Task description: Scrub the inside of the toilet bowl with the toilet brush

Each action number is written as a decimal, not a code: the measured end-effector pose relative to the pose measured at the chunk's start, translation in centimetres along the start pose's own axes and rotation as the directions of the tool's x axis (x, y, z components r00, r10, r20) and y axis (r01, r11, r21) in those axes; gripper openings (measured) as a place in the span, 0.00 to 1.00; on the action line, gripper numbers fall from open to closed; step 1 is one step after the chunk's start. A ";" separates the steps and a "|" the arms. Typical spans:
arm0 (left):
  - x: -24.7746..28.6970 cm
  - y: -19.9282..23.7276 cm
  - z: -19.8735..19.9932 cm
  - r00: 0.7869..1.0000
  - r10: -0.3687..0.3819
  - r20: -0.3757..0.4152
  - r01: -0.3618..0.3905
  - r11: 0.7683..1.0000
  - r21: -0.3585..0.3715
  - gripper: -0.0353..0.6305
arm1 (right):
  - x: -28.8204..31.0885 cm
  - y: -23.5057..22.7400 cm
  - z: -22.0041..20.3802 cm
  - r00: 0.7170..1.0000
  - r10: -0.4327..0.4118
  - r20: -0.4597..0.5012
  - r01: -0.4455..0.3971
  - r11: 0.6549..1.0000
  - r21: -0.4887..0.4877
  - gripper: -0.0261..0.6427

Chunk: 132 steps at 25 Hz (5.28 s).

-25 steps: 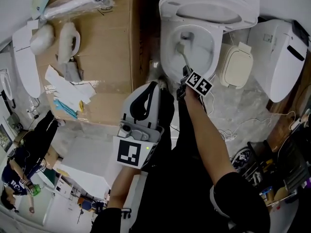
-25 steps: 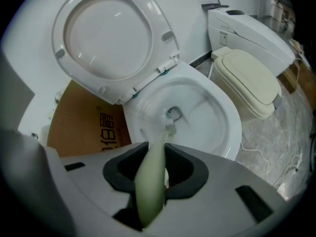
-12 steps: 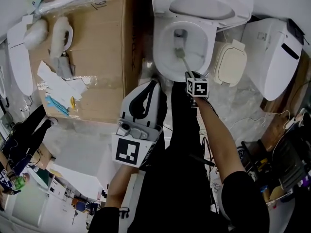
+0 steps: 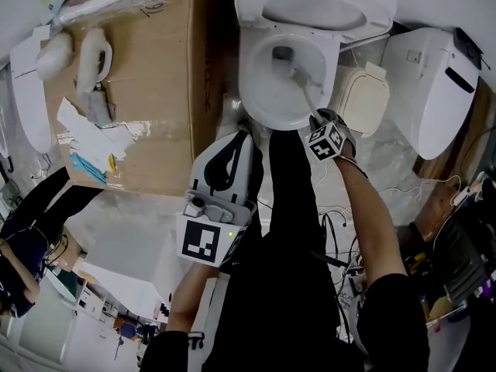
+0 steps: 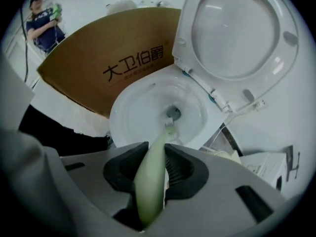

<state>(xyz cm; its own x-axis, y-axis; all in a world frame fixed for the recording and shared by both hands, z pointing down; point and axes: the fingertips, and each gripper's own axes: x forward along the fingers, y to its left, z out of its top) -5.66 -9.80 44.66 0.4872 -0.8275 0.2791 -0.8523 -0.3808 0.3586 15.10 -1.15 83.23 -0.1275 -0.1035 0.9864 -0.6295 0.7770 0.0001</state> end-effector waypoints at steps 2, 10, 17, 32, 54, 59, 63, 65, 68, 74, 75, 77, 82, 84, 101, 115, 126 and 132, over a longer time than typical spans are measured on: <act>0.2 0.0 0.1 1.000 0.001 -0.004 -0.001 1.000 0.006 0.06 | -0.4 -1.3 0.0 0.999 -0.034 -0.006 0.033 0.994 -0.104 0.21; 1.0 0.4 0.3 0.999 0.028 -0.016 -0.029 1.000 -0.008 0.06 | -1.4 -6.8 2.8 0.988 -0.157 0.012 0.139 0.831 -0.539 0.21; 1.1 0.9 0.7 0.997 0.075 0.000 -0.075 0.997 -0.027 0.06 | -0.9 -7.4 6.5 0.988 -0.147 0.052 0.138 0.665 -0.734 0.21; -0.6 2.1 0.3 0.990 0.141 0.014 -0.140 0.989 -0.055 0.06 | 0.2 -1.0 13.8 0.987 -0.086 0.135 0.157 0.348 -0.924 0.21; -2.8 0.1 -2.0 1.000 0.014 -0.024 -0.015 0.999 -0.033 0.06 | -0.1 -2.4 5.6 0.989 -0.016 0.150 -0.075 0.811 0.580 0.21; -3.1 0.6 -2.7 0.999 0.027 -0.037 -0.029 0.999 -0.034 0.06 | 2.1 -5.9 4.6 0.954 -0.169 0.248 -0.244 0.043 0.969 0.21; -3.4 1.1 -3.4 0.998 0.032 -0.047 -0.033 0.999 -0.030 0.06 | 4.0 -6.0 4.9 0.914 -0.282 0.291 -0.383 -0.368 0.847 0.21; -3.6 1.2 -3.8 0.998 0.034 -0.055 -0.036 0.999 -0.032 0.06 | 4.8 -5.5 5.8 0.904 -0.295 0.309 -0.413 -0.423 0.806 0.21; -3.7 1.4 -4.3 0.997 0.038 -0.072 -0.041 0.998 -0.040 0.06 | 5.7 -4.3 7.3 0.895 -0.287 0.343 -0.443 -0.463 0.768 0.21; -3.7 1.4 -4.6 0.998 0.029 -0.061 -0.032 0.999 -0.042 0.06 | 5.8 -2.2 8.3 0.900 -0.183 0.396 -0.430 -0.219 0.876 0.21; -3.5 1.3 -4.6 0.998 0.025 -0.055 -0.027 0.999 -0.044 0.06 | 5.8 -1.9 8.1 0.907 -0.156 0.392 -0.415 -0.161 0.895 0.21; -3.4 1.2 -4.5 0.999 0.019 -0.049 -0.021 0.999 -0.045 0.06 | 5.9 -1.2 7.3 0.923 -0.104 0.370 -0.377 -0.048 0.925 0.21; -3.2 0.9 -4.9 0.998 0.016 -0.066 -0.018 0.999 -0.031 0.06 | 5.5 0.5 5.7 0.962 0.024 0.271 -0.263 0.344 0.902 0.21; -3.2 1.0 -5.1 0.997 0.019 -0.071 -0.021 0.999 -0.032 0.06 | 4.9 0.9 5.4 0.976 0.066 0.209 -0.210 0.555 0.805 0.21; -2.7 1.3 -5.4 0.995 0.068 -0.075 -0.072 0.996 -0.058 0.06 | 3.5 -6.6 6.2 0.995 -0.084 0.059 0.099 0.931 -0.350 0.21; -2.5 1.5 -5.5 0.994 0.092 -0.066 -0.097 0.992 -0.077 0.06 | 5.6 -1.2 9.0 0.996 -0.035 0.083 0.062 0.932 -0.357 0.21; -3.5 -0.3 -4.5 0.998 0.028 -0.052 -0.031 0.998 -0.059 0.06 | 4.0 2.6 4.1 1.000 0.009 0.016 -0.004 0.959 -0.284 0.21; -6.0 -1.8 -1.5 0.999 -0.022 -0.027 0.021 0.999 -0.034 0.06 | -2.1 3.4 3.0 0.999 -0.011 0.045 0.013 0.999 -0.035 0.21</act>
<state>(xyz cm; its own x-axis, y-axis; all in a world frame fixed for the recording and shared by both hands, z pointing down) -6.73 -3.52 43.71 0.5106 -0.8077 0.2947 -0.8349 -0.3839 0.3945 10.91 -0.16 80.64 -0.1550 -0.1402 0.9779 -0.6037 0.7970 0.0185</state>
